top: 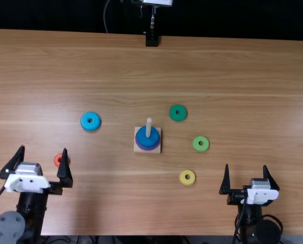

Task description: Build the Hanoi tower: stack the rings onto the peg from bottom to top in this color order: purple, dark blue, light blue, dark green, light green, yellow, orange.

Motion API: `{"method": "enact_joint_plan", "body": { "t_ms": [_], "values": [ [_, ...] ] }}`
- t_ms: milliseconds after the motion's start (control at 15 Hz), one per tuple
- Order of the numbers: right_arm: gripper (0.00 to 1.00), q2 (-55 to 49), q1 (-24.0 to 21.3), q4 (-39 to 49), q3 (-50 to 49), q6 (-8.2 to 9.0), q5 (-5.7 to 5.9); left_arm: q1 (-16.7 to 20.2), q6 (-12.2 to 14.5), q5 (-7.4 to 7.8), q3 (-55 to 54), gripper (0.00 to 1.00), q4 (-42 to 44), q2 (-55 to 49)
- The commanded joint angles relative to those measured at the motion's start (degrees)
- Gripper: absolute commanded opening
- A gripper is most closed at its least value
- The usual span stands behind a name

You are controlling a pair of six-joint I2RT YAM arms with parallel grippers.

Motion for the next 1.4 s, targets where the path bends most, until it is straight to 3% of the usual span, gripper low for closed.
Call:
{"method": "enact_joint_plan", "body": {
  "t_ms": [0,333,400,533,933,1200,1333],
  "values": [
    [1.00,-0.73,-0.74,0.08,-0.70,0.08,0.60,0.04,0.50,0.00,4.79,1.00,0.27,6.13],
    [1.00,-0.73,-0.74,0.08,-0.70,0.08,0.60,0.04,0.50,0.52,20.96,1.00,0.06,24.50],
    [1.00,-0.73,-0.74,0.08,-0.70,0.08,0.60,0.04,0.50,-0.32,23.33,1.00,-0.26,28.98],
    [1.00,-0.73,-0.74,0.08,-0.70,0.08,0.60,-0.13,0.50,-0.42,26.76,1.00,-1.21,37.86],
    [1.00,-0.73,-0.74,0.08,-0.70,0.08,0.60,-4.09,0.50,-0.21,42.93,1.00,-14.92,62.65],
    [1.00,-0.73,-0.74,0.08,-0.70,0.08,0.60,-4.53,0.60,0.21,49.35,1.00,-26.73,74.16],
    [1.00,-0.73,-0.74,0.08,-0.70,0.08,0.60,-4.61,0.60,0.84,50.05,1.00,-28.42,78.38]
  ]
}}
